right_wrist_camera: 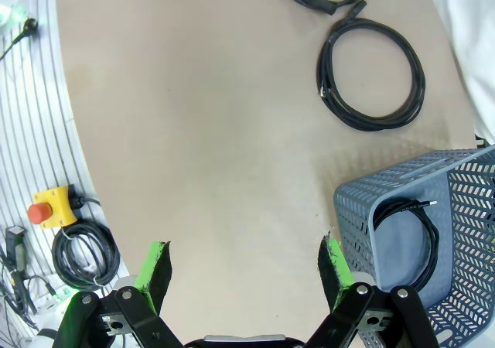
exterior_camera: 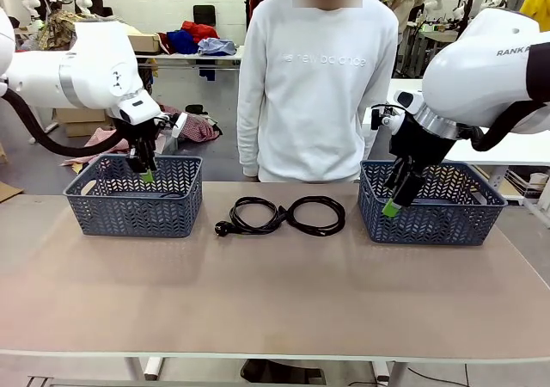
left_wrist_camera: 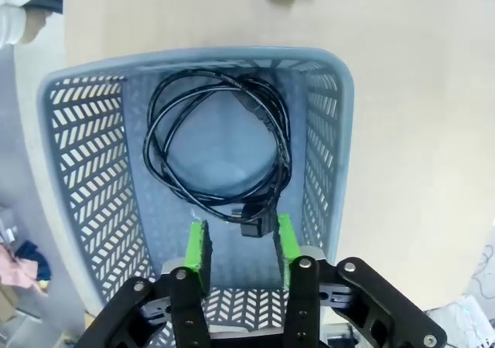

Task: Organize the cables according to human instructions.
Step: Pick up a bundle of cables and place it in the basket indicated by the human.

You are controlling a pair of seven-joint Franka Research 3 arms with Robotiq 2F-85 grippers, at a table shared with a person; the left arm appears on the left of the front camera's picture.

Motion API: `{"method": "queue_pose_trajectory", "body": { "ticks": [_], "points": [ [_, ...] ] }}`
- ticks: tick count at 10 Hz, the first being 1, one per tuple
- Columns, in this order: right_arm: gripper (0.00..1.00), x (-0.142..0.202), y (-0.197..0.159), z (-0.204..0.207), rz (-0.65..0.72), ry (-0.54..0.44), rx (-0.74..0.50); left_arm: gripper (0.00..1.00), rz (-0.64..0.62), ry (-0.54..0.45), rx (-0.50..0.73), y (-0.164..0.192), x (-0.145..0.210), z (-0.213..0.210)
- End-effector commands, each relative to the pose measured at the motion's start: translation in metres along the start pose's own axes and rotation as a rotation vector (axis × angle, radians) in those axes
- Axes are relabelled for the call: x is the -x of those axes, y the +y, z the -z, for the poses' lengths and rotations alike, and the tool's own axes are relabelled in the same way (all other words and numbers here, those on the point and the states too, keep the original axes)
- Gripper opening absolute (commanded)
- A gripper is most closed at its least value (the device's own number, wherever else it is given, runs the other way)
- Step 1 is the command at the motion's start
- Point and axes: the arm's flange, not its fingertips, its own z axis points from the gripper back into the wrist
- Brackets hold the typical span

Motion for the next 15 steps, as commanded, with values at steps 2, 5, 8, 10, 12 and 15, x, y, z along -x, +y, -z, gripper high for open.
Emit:
{"method": "queue_pose_trajectory", "body": {
  "ticks": [2, 5, 8, 10, 12, 15],
  "points": [
    [1.0, -0.003, -0.001, -0.001, 0.0, 0.002, 0.0, 0.93, 0.001, -0.034, 0.041, 0.001, 0.004, -0.008],
    [1.0, -0.003, -0.001, -0.001, 0.0, 0.002, 0.0, 0.97, -0.006, -0.044, 0.069, 0.0, 0.003, -0.009],
    [1.0, -0.003, -0.001, -0.001, 0.0, 0.002, 0.0, 1.0, -0.015, -0.052, 0.073, -0.006, 0.0, -0.011],
    [1.0, -0.003, -0.001, -0.001, 0.0, 0.002, 0.0, 1.0, -0.057, -0.07, 0.071, -0.012, -0.004, -0.012],
    [1.0, -0.003, -0.001, -0.001, 0.0, 0.002, 0.0, 1.0, -0.022, -0.033, 0.06, -0.005, -0.003, -0.005],
    [1.0, -0.003, -0.001, -0.001, 0.0, 0.002, 0.0, 1.0, -0.022, -0.033, 0.06, -0.005, -0.003, -0.005]
  ]
}}
